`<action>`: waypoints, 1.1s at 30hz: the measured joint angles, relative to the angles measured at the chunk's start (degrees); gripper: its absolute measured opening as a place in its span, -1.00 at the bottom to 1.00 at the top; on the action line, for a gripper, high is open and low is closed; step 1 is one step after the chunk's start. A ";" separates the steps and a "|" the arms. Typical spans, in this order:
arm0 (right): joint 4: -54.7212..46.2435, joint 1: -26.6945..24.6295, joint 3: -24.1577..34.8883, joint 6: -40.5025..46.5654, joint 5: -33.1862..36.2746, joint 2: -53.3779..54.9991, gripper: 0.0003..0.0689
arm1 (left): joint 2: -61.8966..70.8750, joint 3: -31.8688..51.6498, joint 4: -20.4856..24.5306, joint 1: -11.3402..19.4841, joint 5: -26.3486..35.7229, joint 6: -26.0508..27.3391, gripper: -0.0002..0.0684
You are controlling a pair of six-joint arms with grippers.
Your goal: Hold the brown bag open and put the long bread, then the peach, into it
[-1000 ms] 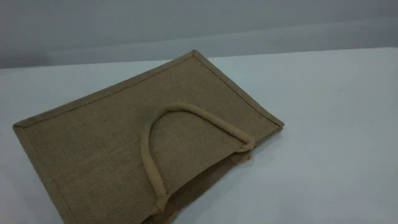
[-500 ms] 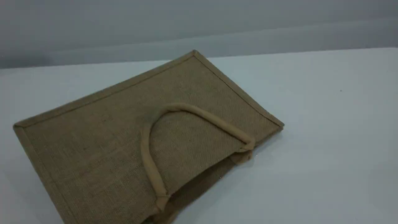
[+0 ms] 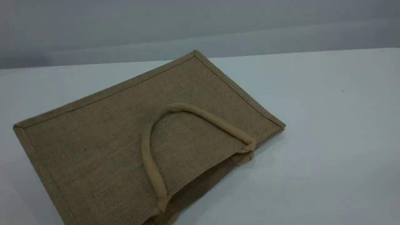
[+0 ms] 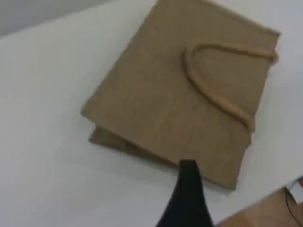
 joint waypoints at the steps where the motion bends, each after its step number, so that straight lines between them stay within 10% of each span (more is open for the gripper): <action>1: -0.57 0.00 1.56 0.00 -1.32 0.00 0.69 | 0.00 0.91 0.00 0.00 0.00 0.00 0.57; 33: 1.26 0.00 10.23 1.05 -6.42 0.05 0.68 | -0.03 11.12 0.22 0.00 -8.77 -4.25 0.57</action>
